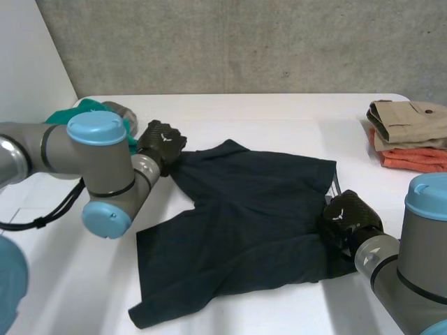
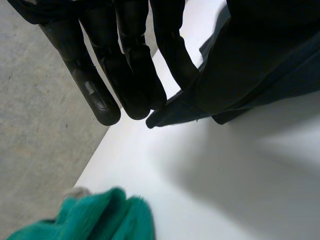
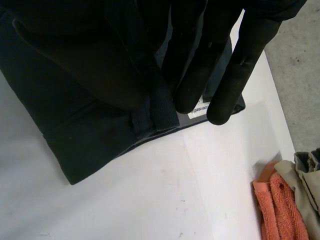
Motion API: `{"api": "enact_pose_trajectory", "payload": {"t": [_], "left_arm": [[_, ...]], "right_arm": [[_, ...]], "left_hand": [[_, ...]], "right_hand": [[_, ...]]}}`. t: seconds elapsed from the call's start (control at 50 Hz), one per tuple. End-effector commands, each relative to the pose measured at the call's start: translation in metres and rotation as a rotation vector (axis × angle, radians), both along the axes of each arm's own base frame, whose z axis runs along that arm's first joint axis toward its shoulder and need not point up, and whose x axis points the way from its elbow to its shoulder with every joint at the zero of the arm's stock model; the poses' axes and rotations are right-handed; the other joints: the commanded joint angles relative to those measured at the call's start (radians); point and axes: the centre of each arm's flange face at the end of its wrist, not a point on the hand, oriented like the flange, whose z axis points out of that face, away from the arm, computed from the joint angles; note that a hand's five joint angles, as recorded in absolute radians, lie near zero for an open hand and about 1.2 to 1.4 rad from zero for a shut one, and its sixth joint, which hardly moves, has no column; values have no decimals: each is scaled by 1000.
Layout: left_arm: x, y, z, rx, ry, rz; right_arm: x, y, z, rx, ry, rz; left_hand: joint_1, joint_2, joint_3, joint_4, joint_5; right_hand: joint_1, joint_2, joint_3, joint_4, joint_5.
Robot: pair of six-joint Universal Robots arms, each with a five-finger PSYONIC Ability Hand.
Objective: Fold the laundry.
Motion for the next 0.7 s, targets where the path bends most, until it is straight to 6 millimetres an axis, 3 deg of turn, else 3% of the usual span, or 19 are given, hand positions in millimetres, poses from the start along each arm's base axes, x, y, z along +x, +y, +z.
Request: {"api": "enact_pose_trajectory", "payload": {"t": [0.02, 0.26, 0.34, 0.46, 0.56, 0.7], "left_arm": [[13, 18, -9, 16, -124, 50], [7, 28, -10, 3, -157, 142], [1, 31, -2, -7, -129, 96], [9, 42, 30, -25, -84, 94], [29, 76, 58, 60, 28, 125], [55, 128, 78, 228, 189, 175]], "right_arm": [[2, 2, 1, 15, -42, -15], [-1, -2, 4, 8, -51, -33], [0, -4, 7, -5, -59, -33], [1, -5, 13, -24, -81, -37], [3, -7, 17, -9, -161, -70], [5, -12, 20, 17, -270, -121]], "left_hand": [[248, 202, 208, 200, 243], [248, 202, 208, 200, 243], [-765, -811, -805, -813, -770], [-814, -860, -854, -862, -819], [-814, -860, -854, -862, -819], [-811, -857, -851, -859, -816]], "right_hand": [[286, 228, 208, 200, 212], [286, 228, 208, 200, 212], [286, 228, 208, 200, 212], [286, 228, 208, 200, 212], [286, 228, 208, 200, 212], [286, 228, 208, 200, 212]]}}
